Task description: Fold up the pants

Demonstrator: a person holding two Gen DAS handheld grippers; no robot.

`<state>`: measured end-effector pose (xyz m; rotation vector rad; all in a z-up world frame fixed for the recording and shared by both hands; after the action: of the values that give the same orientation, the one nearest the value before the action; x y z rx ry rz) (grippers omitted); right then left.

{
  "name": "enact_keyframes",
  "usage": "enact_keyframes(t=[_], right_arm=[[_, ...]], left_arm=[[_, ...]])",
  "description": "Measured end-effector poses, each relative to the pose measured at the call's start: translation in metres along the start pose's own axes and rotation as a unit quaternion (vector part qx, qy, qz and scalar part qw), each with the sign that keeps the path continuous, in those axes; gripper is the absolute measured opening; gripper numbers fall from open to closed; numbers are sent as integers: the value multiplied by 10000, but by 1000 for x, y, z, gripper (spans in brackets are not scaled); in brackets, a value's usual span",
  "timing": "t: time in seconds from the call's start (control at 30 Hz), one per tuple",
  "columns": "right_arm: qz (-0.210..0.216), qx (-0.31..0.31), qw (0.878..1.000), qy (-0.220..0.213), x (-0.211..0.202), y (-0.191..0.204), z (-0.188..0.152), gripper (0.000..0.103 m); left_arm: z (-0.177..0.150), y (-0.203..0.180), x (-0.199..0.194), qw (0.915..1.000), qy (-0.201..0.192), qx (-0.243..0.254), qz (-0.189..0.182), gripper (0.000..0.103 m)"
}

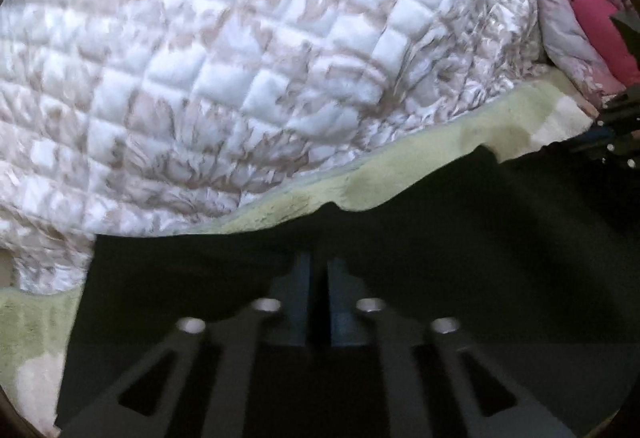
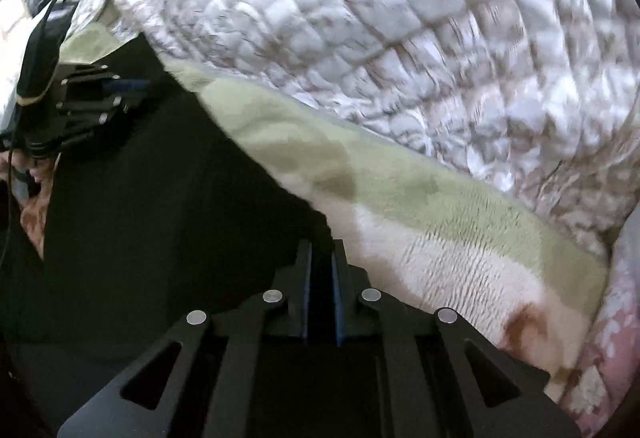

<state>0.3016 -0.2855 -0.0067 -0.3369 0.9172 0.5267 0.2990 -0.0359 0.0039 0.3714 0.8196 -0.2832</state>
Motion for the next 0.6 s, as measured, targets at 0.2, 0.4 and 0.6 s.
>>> enact_keyframes(t=[0.2,0.4,0.6], right_arm=[[-37,62,9971,-756,-74,31,-10,7],[195,230,9899,-1387,-168,73,-52,7],[392,861,9898,-1062,-201,119,-144,7]], left_arm=[[-5,13,-69,9983,-371,-449,54,4],[-47,20,-177,9919,-890,-909,-19,4],[-142,-11,-240,9873,-717,-1369,-359,5]])
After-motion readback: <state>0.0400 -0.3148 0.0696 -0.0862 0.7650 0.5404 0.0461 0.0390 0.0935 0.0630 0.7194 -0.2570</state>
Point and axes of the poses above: each gripper's, at about its wrist camera, not at the fingertips, and x roughly the way its jaws point, y to its left, z to its top, the point moved 2 cm from there along x, roughly the way its jaws point, and after that the axes turned 4 degrees about x, right-handed, at the moved point
